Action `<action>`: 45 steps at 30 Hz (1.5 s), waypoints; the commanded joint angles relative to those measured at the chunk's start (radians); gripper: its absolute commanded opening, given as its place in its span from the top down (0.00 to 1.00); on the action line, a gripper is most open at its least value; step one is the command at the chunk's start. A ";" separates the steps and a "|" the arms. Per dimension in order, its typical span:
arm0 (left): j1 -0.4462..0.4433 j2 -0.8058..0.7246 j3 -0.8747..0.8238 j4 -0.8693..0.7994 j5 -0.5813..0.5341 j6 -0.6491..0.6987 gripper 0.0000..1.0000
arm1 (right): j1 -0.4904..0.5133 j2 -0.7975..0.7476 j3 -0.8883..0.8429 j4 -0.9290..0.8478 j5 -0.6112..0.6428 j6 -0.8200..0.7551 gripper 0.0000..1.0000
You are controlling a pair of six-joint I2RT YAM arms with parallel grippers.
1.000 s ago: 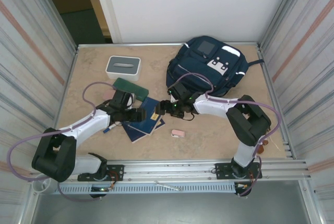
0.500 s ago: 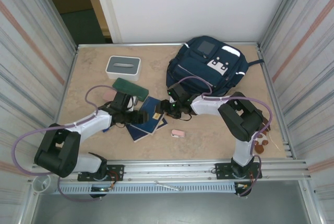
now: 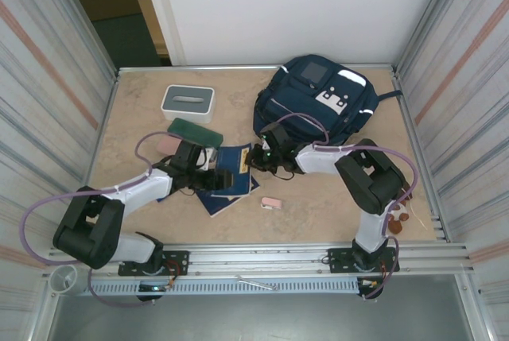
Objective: Pack the student bag
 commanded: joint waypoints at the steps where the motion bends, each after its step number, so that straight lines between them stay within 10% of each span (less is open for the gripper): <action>1: 0.012 -0.048 0.031 0.009 -0.033 -0.017 0.20 | -0.046 -0.099 -0.019 0.008 -0.026 -0.065 0.95; 9: 0.091 -0.245 -0.022 0.283 0.110 -0.201 0.07 | -0.209 -0.408 -0.099 0.009 -0.176 -0.062 1.00; 21: 0.074 -0.027 0.095 0.824 0.373 -0.574 0.05 | -0.264 -0.571 -0.117 0.245 -0.111 0.127 1.00; 24: 0.049 -0.002 0.132 0.833 0.370 -0.567 0.16 | -0.258 -0.559 -0.115 0.276 -0.100 0.142 1.00; 31: 0.048 0.034 0.150 0.911 0.374 -0.578 0.81 | -0.260 -0.510 -0.118 0.277 -0.080 0.126 1.00; 34: 0.078 0.025 0.157 0.865 0.391 -0.533 0.99 | -0.294 -0.486 -0.040 0.065 -0.076 -0.049 0.70; 39: 0.180 -0.061 0.138 0.643 0.372 -0.437 1.00 | -0.342 -0.455 0.088 -0.398 0.040 -0.588 0.24; 45: 0.216 -0.167 0.141 0.352 0.244 -0.269 1.00 | -0.189 -0.299 0.145 -0.585 0.440 -0.985 0.13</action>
